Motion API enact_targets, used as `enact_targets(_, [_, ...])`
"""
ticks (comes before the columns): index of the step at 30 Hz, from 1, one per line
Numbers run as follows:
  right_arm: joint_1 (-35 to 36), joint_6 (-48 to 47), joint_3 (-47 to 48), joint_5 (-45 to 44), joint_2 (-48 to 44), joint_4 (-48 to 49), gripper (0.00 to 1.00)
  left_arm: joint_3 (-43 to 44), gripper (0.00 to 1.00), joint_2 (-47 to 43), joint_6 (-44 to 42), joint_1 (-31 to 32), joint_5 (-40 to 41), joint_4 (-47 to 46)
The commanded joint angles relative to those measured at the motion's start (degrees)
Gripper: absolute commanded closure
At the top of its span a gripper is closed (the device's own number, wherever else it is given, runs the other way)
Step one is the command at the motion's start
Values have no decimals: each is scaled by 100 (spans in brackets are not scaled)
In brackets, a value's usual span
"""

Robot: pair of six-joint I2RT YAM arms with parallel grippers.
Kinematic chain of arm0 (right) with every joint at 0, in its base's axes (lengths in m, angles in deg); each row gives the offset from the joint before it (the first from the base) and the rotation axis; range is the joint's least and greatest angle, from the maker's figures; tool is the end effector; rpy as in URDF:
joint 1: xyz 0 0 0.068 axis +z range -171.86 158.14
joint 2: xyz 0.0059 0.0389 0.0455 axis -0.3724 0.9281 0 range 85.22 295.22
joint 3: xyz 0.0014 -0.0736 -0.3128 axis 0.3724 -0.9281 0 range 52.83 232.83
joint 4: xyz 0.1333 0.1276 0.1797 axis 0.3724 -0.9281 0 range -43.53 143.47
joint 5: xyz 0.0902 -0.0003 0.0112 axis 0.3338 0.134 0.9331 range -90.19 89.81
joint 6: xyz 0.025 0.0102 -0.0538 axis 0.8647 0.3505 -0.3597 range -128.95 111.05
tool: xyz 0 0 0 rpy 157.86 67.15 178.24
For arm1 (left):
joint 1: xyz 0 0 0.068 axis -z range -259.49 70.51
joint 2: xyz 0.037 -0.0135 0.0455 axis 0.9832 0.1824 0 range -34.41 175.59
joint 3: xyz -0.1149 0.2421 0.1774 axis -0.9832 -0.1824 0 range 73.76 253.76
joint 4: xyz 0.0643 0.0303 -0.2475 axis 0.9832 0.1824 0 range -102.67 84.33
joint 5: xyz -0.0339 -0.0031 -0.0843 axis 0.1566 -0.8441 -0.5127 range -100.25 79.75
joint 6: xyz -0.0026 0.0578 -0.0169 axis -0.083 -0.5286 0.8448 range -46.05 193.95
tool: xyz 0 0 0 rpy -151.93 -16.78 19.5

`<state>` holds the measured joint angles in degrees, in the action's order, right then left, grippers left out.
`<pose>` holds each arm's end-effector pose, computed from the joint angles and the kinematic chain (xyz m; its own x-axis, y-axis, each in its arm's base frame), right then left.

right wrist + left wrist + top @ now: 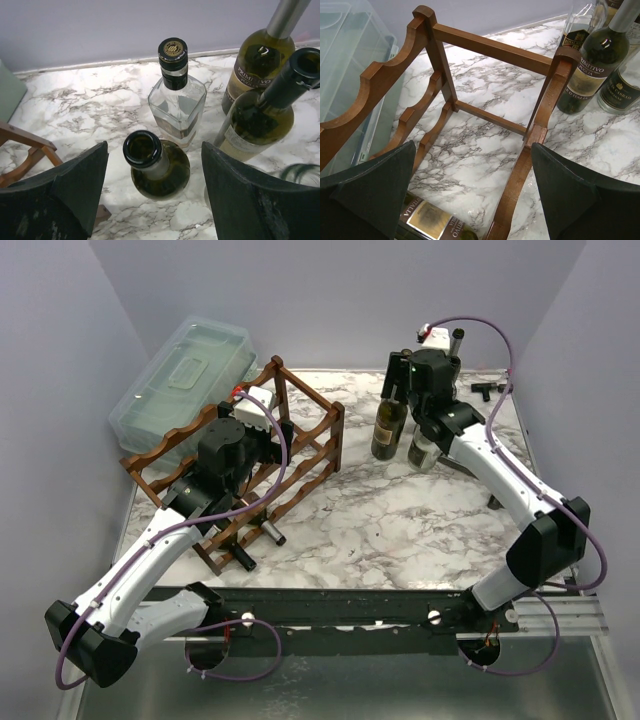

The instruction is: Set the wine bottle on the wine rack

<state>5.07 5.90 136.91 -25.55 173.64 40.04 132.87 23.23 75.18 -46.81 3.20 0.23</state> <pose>0.3338 0.1482 0.4341 -0.2747 0.1202 -0.9540 0.0257 0.9927 0.1177 0.1792 -0.1026 0.4216 -0.1741 0.0869 -0.9809 0.3295 0.9438 0.0251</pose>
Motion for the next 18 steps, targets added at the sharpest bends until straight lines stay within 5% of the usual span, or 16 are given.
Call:
enact_targets(1, [4,-215,421,-379,478,-273,23,-23,1,-68,11,-26,-67,-69])
enact_targets(8, [4,-425,449,-494,879,-12,28,-23,1,-85,17,-26,-93,-71])
enact_targets(18, [4,-533,50,-154,790,210,52,-23,1,-96,17,-26,-123,-66])
